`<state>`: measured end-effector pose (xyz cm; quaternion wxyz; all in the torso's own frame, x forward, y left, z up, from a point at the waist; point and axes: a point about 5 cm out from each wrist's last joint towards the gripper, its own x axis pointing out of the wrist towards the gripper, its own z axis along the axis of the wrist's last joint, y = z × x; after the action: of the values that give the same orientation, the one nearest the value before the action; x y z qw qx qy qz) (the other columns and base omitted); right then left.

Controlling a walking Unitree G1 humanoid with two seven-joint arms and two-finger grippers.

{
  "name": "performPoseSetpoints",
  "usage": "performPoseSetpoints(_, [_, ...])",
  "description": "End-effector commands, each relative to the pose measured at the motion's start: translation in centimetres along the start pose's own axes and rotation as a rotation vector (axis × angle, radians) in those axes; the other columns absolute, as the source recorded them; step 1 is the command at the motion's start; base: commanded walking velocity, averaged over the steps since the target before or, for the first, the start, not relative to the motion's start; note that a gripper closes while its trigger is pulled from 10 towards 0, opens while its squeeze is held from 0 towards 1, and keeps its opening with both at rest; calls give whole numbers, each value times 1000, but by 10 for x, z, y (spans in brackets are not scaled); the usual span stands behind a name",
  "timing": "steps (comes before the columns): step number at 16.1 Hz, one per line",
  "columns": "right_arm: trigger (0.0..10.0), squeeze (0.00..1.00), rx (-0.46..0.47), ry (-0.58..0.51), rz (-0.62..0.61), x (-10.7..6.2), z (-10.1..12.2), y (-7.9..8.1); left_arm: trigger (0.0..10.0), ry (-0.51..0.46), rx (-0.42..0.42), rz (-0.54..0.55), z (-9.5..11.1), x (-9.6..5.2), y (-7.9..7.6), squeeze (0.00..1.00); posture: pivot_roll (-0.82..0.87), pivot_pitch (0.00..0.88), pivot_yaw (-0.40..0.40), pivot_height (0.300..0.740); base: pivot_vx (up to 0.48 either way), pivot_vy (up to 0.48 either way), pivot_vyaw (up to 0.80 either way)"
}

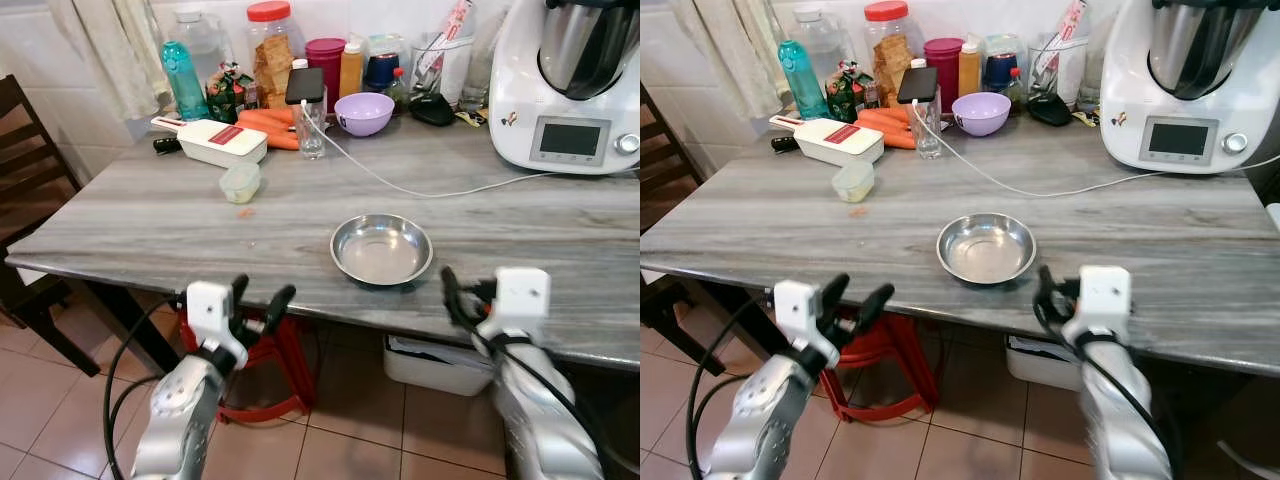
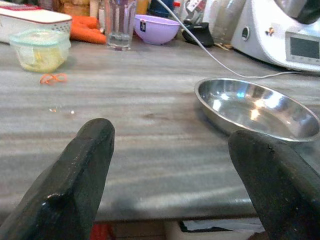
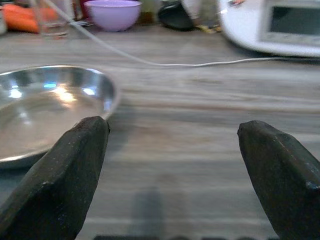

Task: Setting the table

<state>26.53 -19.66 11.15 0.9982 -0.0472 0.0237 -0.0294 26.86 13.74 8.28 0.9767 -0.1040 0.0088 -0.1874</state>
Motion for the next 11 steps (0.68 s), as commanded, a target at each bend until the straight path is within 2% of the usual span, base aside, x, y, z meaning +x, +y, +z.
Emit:
performPoseSetpoints(1, [10000, 0, -8, -44, 5, -2, 9, 0, 10000, -4, 24, 56, 3, 1, 8, 0, -87, 1, 104, 740, 0, 0, 0])
performPoseSetpoints(4, [10000, 0, -29, -9, -64, -4, 6, -4, 10000, -8, 31, 149, 5, 4, 16, 0, -90, 0, 108, 740, 0, 0, 0])
performPoseSetpoints(5, [10000, 0, -30, 2, -119, -4, 4, -5, 10000, 37, 21, 184, 1, 3, 19, 0, -91, 0, 108, 740, 0, 0, 0])
performPoseSetpoints(6, [10000, 47, -10, -4, -115, -4, 3, -4, 10000, 56, 18, 191, -1, 2, 22, 0, -90, 0, 108, 740, 0, 0, 0])
performPoseSetpoints(7, [10000, 1000, 11, -43, -42, -6, 4, 0, 10000, 52, 30, 197, -1, 1, 23, 0, -89, 0, 108, 740, 0, 0, 0])
performPoseSetpoints(9, [10000, 1000, -57, -79, -63, -5, 7, -1, 10000, 43, 55, 226, 0, 0, 25, 0, -86, 0, 105, 740, 0, 0, 0])
performPoseSetpoints(10, [10000, 1000, -8, -44, -18, -6, 7, 3, 10000, 43, 58, 237, 0, 0, 26, 0, -86, 0, 105, 740, 0, 0, 0])
performPoseSetpoints(11, [10000, 0, 73, -61, 8, -9, 9, 6, 10000, 46, 57, 246, 1, 0, 26, 0, -86, 0, 105, 740, 0, 0, 0])
